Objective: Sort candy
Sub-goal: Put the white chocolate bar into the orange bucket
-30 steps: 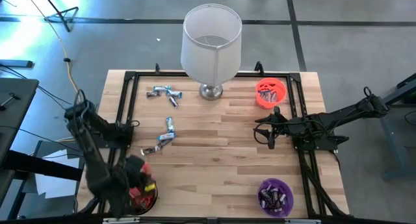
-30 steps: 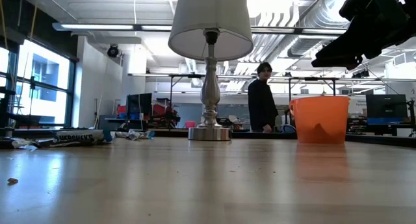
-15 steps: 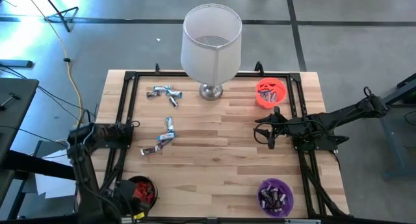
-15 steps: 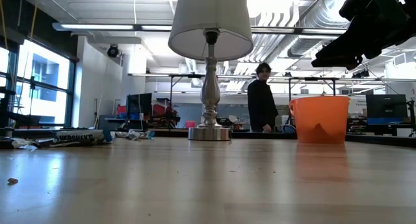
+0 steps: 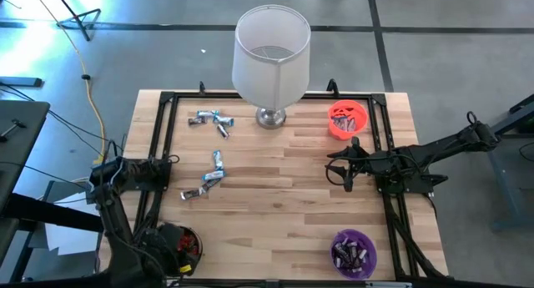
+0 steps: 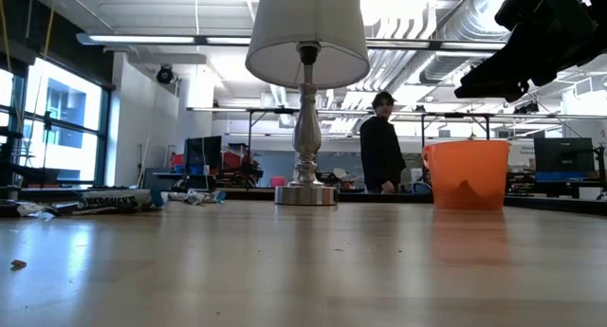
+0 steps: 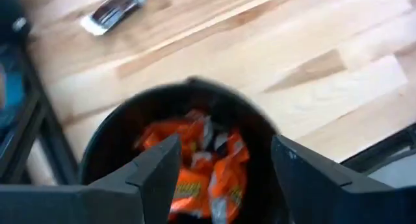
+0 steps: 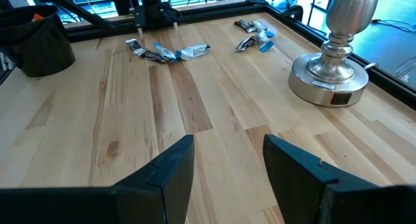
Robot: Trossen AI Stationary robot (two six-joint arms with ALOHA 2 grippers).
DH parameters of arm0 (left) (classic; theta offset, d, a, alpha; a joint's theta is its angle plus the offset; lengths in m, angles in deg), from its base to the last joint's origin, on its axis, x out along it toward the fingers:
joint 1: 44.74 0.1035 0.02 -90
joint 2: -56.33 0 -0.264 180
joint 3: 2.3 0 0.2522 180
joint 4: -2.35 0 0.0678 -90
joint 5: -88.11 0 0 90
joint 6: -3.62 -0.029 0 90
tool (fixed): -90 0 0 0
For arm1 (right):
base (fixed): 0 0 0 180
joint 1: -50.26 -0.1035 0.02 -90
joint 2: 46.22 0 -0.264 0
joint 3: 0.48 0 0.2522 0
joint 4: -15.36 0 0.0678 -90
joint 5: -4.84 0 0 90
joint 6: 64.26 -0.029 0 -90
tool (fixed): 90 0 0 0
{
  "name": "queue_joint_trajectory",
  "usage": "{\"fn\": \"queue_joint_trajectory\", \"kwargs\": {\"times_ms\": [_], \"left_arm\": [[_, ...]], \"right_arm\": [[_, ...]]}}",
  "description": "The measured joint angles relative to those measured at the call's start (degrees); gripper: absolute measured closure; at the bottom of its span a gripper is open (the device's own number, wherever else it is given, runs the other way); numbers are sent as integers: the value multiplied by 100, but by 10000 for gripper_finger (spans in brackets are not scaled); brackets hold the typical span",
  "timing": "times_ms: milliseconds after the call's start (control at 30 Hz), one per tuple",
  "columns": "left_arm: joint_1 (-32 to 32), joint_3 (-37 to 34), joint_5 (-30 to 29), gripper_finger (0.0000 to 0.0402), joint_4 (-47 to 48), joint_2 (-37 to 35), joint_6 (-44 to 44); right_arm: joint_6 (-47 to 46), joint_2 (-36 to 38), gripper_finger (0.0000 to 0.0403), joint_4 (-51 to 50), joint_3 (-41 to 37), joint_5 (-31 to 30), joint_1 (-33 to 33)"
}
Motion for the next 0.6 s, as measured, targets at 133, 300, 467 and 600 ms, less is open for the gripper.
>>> {"fn": "queue_joint_trajectory", "kwargs": {"times_ms": [133,300,467,600], "left_arm": [[337,-104,-183,174,-15,-55,-939],[967,-460,-5,174,-31,-321,-1914],[1688,-1144,-64,174,-32,-865,-2854],[2254,-1736,-25,174,-252,-1182,-3484]], "right_arm": [[0,0,222,1,1,1,0],[1,-2,222,-1,0,1,0],[1,-2,222,0,0,1,1],[0,-2,222,-1,0,-1,1]]}}
